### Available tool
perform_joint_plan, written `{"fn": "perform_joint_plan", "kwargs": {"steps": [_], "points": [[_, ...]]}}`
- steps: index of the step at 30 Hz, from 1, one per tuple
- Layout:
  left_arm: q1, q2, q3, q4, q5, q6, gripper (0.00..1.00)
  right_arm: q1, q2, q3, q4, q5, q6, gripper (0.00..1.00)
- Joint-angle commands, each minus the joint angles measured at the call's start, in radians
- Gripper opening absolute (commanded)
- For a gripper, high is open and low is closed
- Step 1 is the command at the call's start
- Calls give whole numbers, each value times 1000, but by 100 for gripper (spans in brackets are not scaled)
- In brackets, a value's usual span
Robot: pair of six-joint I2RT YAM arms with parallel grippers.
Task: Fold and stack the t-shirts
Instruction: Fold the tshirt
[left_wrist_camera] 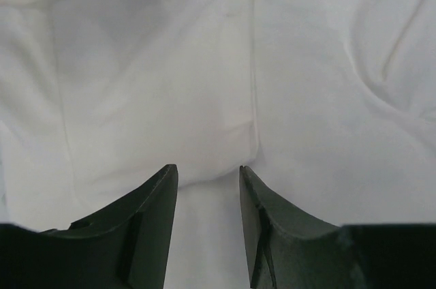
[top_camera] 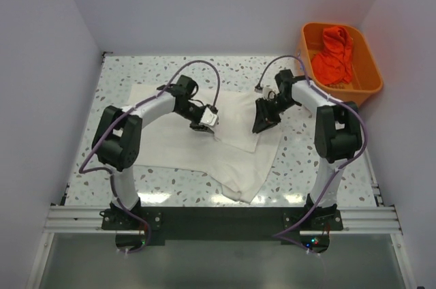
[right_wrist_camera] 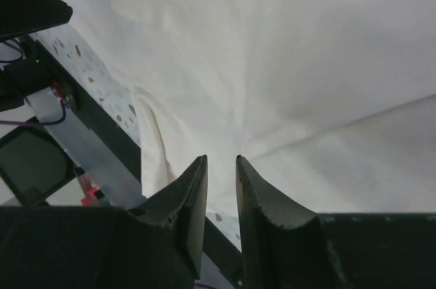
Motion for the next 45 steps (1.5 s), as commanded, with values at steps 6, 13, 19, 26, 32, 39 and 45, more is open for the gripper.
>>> {"fn": "perform_joint_plan", "kwargs": {"steps": [6,13,19,26,32,39,45], "points": [[294,-78,122,239,31,-746,49,-39,9,300,149,243,7,40],[507,71,307,246,-255,-1108,50,-28,181,435,191,451,-33,35],[609,190,410,162,-359,-1187,47,-10,276,452,207,575,-77,31],[633,313,460,96,-538,-1217,42,-10,345,476,158,713,-157,28],[636,367,469,91,-599,-1253,41,1,498,671,132,857,-241,27],[636,479,559,88,-608,-1288,41,9,677,967,148,932,-318,30],[636,426,589,166,-470,-1259,47,25,565,949,185,802,-330,58]]}}
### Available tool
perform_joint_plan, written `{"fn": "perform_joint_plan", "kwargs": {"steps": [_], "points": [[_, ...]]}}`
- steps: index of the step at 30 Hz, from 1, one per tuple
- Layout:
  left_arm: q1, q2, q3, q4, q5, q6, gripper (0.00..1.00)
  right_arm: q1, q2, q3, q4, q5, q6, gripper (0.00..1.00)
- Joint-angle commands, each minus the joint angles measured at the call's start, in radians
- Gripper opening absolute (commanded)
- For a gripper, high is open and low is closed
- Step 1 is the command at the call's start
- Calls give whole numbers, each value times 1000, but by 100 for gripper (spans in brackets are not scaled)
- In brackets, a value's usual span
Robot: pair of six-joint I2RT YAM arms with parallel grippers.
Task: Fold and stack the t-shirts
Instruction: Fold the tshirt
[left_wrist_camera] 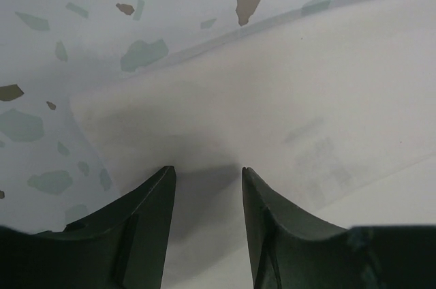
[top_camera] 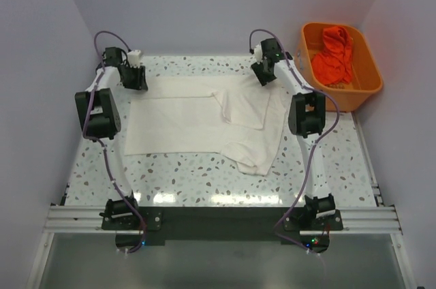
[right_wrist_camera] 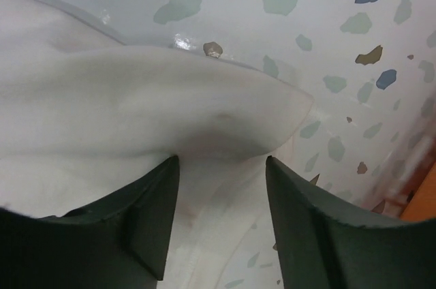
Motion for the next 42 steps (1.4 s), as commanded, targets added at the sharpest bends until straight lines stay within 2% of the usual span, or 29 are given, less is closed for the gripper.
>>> {"fn": "perform_joint_plan", "kwargs": {"steps": [1,3,6,8,9,10,11,12,13,14,15,16,18,19,21,22,25,30,35,38,42], "points": [[8,-67,-45,86,100,13,50,11,-95,-22,11,-62,-25,61],[6,-202,-155,195,227,48,53,16,-203,-53,-9,-137,-14,68],[-8,-398,-333,341,423,106,59,17,-340,-111,-85,-252,8,72],[-72,-510,-396,334,533,248,63,16,-408,-165,-163,-287,26,72],[-107,-540,-422,224,560,336,63,13,-469,-243,-185,-332,31,71],[-191,-578,-426,138,589,561,63,3,-503,-289,-229,-350,46,70],[-249,-593,-424,38,602,691,63,-3,-532,-340,-243,-373,55,68],[-300,-603,-430,-130,609,809,63,-9,-584,-445,-257,-423,58,67],[-411,-624,-441,-171,594,944,63,-21,-606,-496,-272,-441,64,65],[-469,-633,-459,-189,582,967,63,-27,-626,-548,-270,-461,70,62],[-524,-644,-505,-171,567,975,63,-33,-643,-632,-270,-488,71,59],[-632,-664,-531,-148,528,979,64,-34,-659,-665,-273,-522,72,56],[-731,-683,-609,-63,488,979,64,-35,-666,-754,-262,-556,87,50],[-817,-701,-636,-32,462,979,65,-35,-663,-779,-253,-560,103,49],[-891,-709,-694,65,438,955,66,-35,-652,-849,-227,-570,112,45],[-953,-697,-703,74,421,958,67,-35,-643,-868,-199,-567,127,44],[-1049,-651,-702,83,378,958,67,-35,-609,-914,-139,-535,152,43],[-1112,-601,-714,211,349,892,68,-37,-537,-920,-102,-449,167,40],[-1149,-522,-684,258,295,889,68,-37,-492,-903,-93,-409,169,40],[-1154,-471,-650,263,269,892,64,-38,-474,-888,-93,-396,169,39],[-1155,-416,-619,261,246,887,53,-38,-453,-872,-99,-373,166,39]]}}
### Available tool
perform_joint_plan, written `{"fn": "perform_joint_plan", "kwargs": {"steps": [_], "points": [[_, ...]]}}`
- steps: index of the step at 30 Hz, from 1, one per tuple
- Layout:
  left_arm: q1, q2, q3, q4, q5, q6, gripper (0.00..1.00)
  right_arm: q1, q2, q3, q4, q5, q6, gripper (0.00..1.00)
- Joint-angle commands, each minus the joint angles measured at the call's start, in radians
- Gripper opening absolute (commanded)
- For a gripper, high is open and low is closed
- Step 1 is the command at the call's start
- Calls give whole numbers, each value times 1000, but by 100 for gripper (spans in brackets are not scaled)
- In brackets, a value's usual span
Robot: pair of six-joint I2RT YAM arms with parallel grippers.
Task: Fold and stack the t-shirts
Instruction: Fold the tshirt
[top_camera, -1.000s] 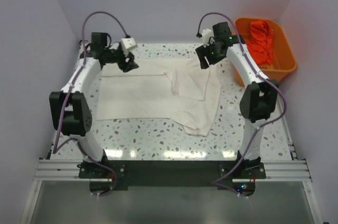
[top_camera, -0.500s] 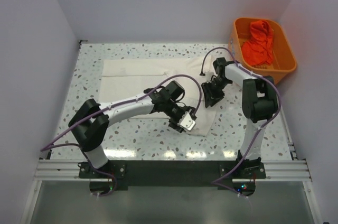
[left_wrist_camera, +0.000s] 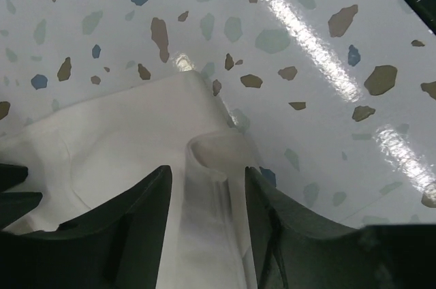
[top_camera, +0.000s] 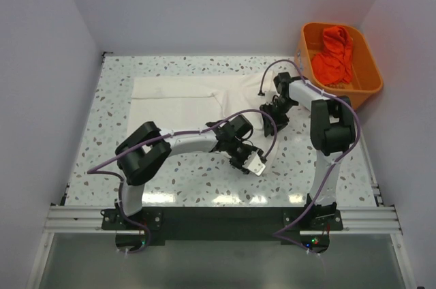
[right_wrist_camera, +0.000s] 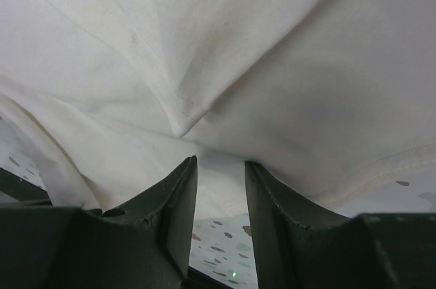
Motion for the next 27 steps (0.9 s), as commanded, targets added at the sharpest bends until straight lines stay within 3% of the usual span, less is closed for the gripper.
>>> {"fn": "perform_joint_plan", "kwargs": {"steps": [1,2,3,5,6,14,17,19,23,25,27], "points": [[-6,24,57,49,-24,-8,50,-1,59,18,86,92,-13,39],[-6,26,63,48,-27,-6,44,-1,66,24,86,105,-14,39],[-6,24,66,34,-30,3,28,-1,72,27,85,114,-16,38],[-3,3,63,13,-13,21,14,0,89,39,82,140,-22,38],[0,-13,56,-6,-4,31,0,-1,95,46,79,146,-24,38],[172,-168,65,-134,253,-3,0,-1,141,113,59,223,-56,37],[207,-171,65,-251,295,173,0,-1,158,127,56,234,-60,37],[206,-157,49,-371,310,339,10,-1,169,138,53,234,-62,37],[199,-138,-24,-360,312,359,17,-1,178,161,47,234,-71,38],[196,-126,-40,-383,291,422,19,-1,175,165,36,226,-80,38],[196,-129,-40,-470,289,538,27,-1,165,165,25,217,-90,39]]}}
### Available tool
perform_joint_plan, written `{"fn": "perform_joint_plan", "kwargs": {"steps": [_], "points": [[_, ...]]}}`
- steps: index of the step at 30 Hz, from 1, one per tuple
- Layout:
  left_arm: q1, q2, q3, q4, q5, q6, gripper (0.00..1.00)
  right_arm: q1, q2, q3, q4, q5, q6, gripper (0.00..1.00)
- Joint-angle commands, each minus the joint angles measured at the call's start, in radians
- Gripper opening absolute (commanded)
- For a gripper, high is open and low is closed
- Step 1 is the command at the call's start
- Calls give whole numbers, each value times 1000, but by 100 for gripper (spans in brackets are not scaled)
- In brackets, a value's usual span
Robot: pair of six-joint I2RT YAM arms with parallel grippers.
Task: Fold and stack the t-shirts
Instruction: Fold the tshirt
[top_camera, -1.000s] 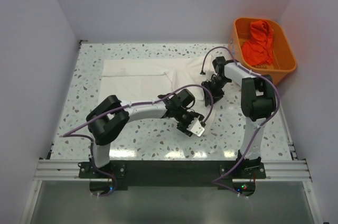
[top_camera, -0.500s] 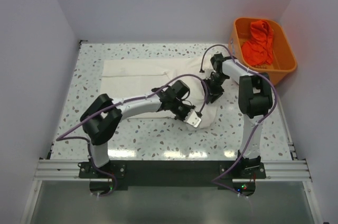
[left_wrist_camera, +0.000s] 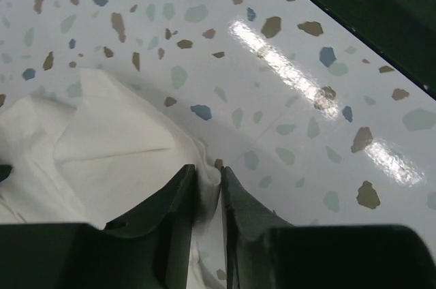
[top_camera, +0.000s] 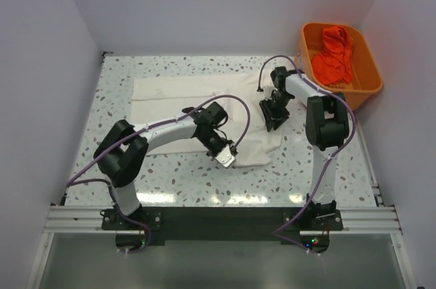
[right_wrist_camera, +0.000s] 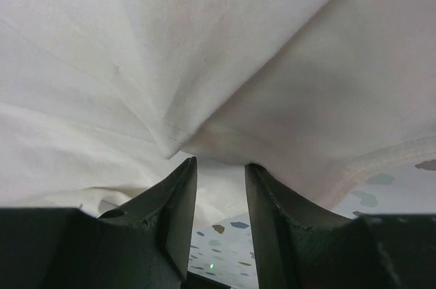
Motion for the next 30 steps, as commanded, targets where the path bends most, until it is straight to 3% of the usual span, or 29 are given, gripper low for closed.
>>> {"fn": "perform_joint_plan", "kwargs": {"steps": [1,2,5,8,10,11,12,14,17,21,30], "points": [[-2,-4,-18,-144,51,219,31,-6,50,-6,116,91,-71,40],[-10,-12,-27,-178,51,248,36,-10,45,-6,114,85,-74,40],[-31,-63,-78,-169,14,304,39,-8,15,4,98,57,-91,43],[-28,-103,-78,-88,28,183,43,-8,-27,12,73,10,-110,44],[-28,-124,-75,-16,48,27,46,-5,-70,10,56,-12,-113,44],[-45,-133,-83,147,42,-61,49,-6,-87,6,52,-18,-113,44],[-59,-146,-93,256,-4,-315,51,-6,-114,0,47,-21,-110,44],[-91,-132,-94,472,-70,-516,51,-8,-144,-20,42,-27,-107,44],[-184,-37,0,470,-125,-662,49,-8,-180,-55,38,-40,-97,44],[-230,102,83,513,-183,-811,43,-8,-211,-104,47,-37,-87,43],[-272,281,172,464,-256,-842,41,-39,-282,-141,29,-24,-113,44]]}}
